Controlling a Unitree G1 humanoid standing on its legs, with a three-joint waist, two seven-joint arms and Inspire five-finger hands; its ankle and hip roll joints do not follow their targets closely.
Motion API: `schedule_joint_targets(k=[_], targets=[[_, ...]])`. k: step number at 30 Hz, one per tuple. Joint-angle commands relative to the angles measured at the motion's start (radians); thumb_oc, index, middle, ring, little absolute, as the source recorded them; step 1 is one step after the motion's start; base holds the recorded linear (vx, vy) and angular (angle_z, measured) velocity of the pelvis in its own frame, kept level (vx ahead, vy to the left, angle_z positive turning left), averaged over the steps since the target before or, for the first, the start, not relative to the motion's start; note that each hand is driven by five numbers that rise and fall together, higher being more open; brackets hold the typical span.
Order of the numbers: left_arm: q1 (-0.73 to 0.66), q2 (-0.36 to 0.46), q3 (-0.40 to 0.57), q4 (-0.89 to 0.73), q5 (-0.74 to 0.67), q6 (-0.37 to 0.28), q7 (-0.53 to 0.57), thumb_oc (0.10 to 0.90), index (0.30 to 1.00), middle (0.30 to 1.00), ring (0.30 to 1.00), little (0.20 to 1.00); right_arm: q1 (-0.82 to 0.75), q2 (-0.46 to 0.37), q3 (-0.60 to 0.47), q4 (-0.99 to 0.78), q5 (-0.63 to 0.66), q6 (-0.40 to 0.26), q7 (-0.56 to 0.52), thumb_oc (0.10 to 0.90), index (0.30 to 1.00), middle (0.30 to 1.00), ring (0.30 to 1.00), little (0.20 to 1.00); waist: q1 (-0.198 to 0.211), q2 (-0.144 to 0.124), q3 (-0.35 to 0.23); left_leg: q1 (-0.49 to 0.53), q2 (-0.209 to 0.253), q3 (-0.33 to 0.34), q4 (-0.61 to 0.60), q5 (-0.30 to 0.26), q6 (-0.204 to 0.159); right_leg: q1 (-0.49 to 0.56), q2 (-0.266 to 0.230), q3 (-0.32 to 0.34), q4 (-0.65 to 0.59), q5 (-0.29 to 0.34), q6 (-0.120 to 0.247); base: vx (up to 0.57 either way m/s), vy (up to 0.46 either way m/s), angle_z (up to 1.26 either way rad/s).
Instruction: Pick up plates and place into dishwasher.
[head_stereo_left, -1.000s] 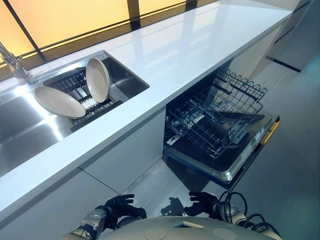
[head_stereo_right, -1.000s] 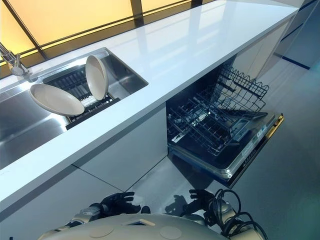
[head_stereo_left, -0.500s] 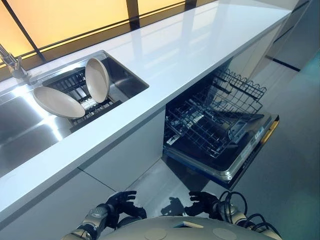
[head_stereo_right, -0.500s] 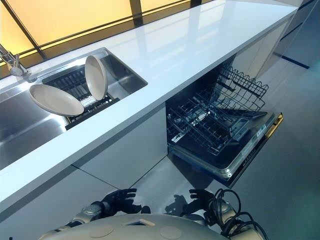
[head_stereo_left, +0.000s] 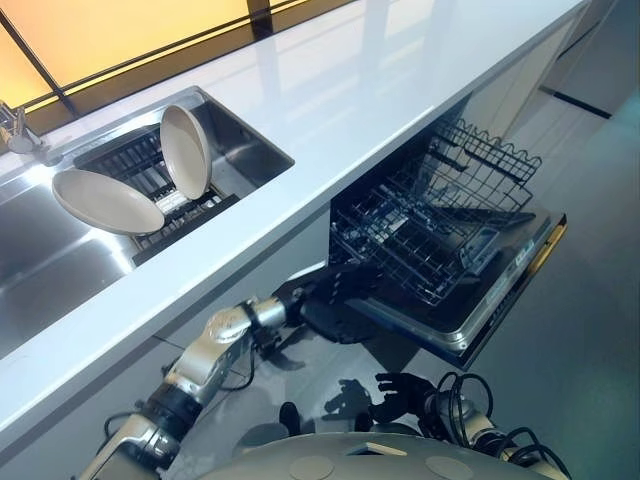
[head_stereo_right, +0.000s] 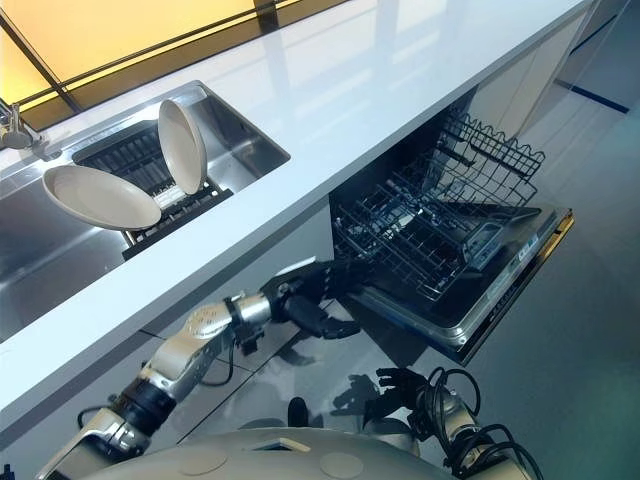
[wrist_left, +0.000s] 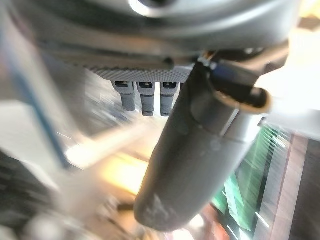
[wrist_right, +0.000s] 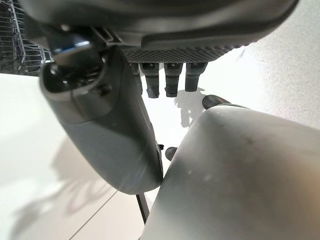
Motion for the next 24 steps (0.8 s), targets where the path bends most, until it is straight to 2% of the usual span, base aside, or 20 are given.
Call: schedule_joint_targets(k=[1,4,5,6,10,14,15,16,17,18,21,22,24], targets=[[-0.121,-0.095,0.007,-0.154,-0.243,-0.119,0.021,0.8,0.9,0.9,0.9,0.9,0.006,-0.002,0.059,0.022,0.005,-0.022,-0.018,0.8,0.9,0.9,0.9,0.9,0.008,0.0,-0.025,0.016,-0.056,-0.004,0.002,-0.119,0.029,-0.082,0.02,-0.011,0.059,0.02,0.063,0.02,-0.081,0.0],[-0.112,-0.112,0.037,-0.251,-0.268,-0.226,0.088,0.8,0.9,0.9,0.9,0.9,0.019,0.013,0.065,0.011,0.015,-0.009,-0.035,0.8,0.9,0.9,0.9,0.9,0.012,-0.006,-0.027,0.016,-0.055,-0.007,0.002,-0.121,0.026,-0.077,0.021,-0.011,0.052,0.019,0.059,0.0,-0.061,0.01],[-0.111,-0.108,0.07,-0.299,-0.267,-0.292,0.138,0.8,0.9,0.9,0.9,0.9,0.03,0.017,0.067,0.008,0.014,-0.008,-0.046,0.8,0.9,0.9,0.9,0.9,0.017,-0.009,-0.025,0.017,-0.055,-0.011,0.002,-0.122,0.025,-0.073,0.022,-0.016,0.047,0.019,0.056,-0.02,-0.049,0.01],[-0.11,-0.104,0.089,-0.317,-0.27,-0.331,0.165,0.8,0.9,0.9,0.9,0.9,0.037,0.018,0.067,0.006,0.015,-0.007,-0.051,0.8,0.9,0.9,0.9,0.9,0.02,-0.01,-0.024,0.017,-0.055,-0.014,0.002,-0.122,0.024,-0.07,0.022,-0.02,0.045,0.018,0.054,-0.02,-0.046,0.02],[-0.098,-0.094,0.175,-0.367,-0.24,-0.429,0.251,0.8,0.9,0.9,0.9,0.9,0.055,0.021,0.066,0.012,0.024,-0.015,-0.066,0.8,0.9,0.9,0.9,0.9,0.036,-0.015,-0.023,0.016,-0.054,-0.024,0.002,-0.119,0.02,-0.061,0.023,-0.034,0.041,0.015,0.049,-0.01,-0.03,0.06],[-0.089,-0.052,0.257,-0.403,-0.025,-0.538,0.426,0.8,0.9,0.9,0.9,0.9,0.066,0.025,0.062,0.014,0.036,-0.025,-0.075,0.8,0.9,0.9,0.9,0.9,0.053,-0.018,-0.025,0.013,-0.054,-0.042,0.002,-0.114,0.016,-0.054,0.022,-0.052,0.039,0.009,0.046,0.0,-0.023,0.14],[-0.087,-0.021,0.325,-0.42,0.074,-0.555,0.502,0.8,0.9,0.9,0.9,0.9,0.075,0.027,0.058,0.024,0.043,-0.042,-0.079,0.8,0.9,0.9,0.9,0.9,0.064,-0.02,-0.029,0.013,-0.055,-0.052,0.002,-0.113,0.014,-0.049,0.021,-0.062,0.039,0.004,0.045,0.02,-0.02,0.12],[-0.086,-0.013,0.339,-0.423,0.105,-0.556,0.518,0.8,0.9,0.9,0.9,0.9,0.077,0.026,0.057,0.024,0.044,-0.044,-0.078,0.8,0.9,0.9,0.9,0.9,0.066,-0.02,-0.03,0.013,-0.055,-0.054,0.002,-0.113,0.013,-0.048,0.02,-0.064,0.039,0.004,0.045,0.03,-0.018,0.22],[-0.082,0.024,0.394,-0.426,0.248,-0.557,0.621,0.8,0.9,0.9,0.9,0.9,0.084,0.025,0.053,0.023,0.044,-0.051,-0.077,0.8,0.9,0.9,0.9,0.9,0.073,-0.021,-0.036,0.012,-0.056,-0.06,0.002,-0.111,0.01,-0.047,0.02,-0.069,0.039,0.0,0.043,0.02,-0.006,0.21],[-0.082,0.034,0.404,-0.426,0.303,-0.549,0.655,0.8,0.9,0.9,0.9,0.9,0.085,0.025,0.054,0.022,0.045,-0.053,-0.076,0.8,0.9,0.9,0.9,0.9,0.073,-0.021,-0.037,0.012,-0.056,-0.062,0.002,-0.111,0.01,-0.046,0.02,-0.071,0.039,-0.001,0.043,0.02,-0.004,0.24],[-0.063,0.106,0.479,-0.399,0.484,-0.495,0.786,0.8,0.9,0.9,0.9,0.9,0.095,0.022,0.046,0.02,0.042,-0.06,-0.074,0.8,0.9,0.9,0.9,0.9,0.082,-0.02,-0.044,0.012,-0.056,-0.067,0.002,-0.109,0.006,-0.041,0.02,-0.076,0.038,-0.006,0.042,0.02,0.009,0.14],[-0.05,0.142,0.51,-0.374,0.539,-0.46,0.839,0.8,0.9,0.9,0.9,0.9,0.099,0.019,0.04,0.021,0.037,-0.065,-0.071,0.8,0.9,0.9,0.9,0.9,0.086,-0.018,-0.046,0.012,-0.057,-0.068,0.002,-0.108,0.005,-0.041,0.019,-0.079,0.039,-0.007,0.042,0.03,0.026,0.09],[-0.015,0.192,0.568,-0.328,0.583,-0.441,0.879,0.8,0.9,0.9,0.9,0.9,0.105,0.013,0.032,0.02,0.034,-0.065,-0.066,0.8,0.9,0.9,0.9,0.9,0.093,-0.016,-0.051,0.01,-0.057,-0.07,0.002,-0.106,0.004,-0.042,0.018,-0.083,0.041,-0.01,0.041,0.03,0.037,0.11]])
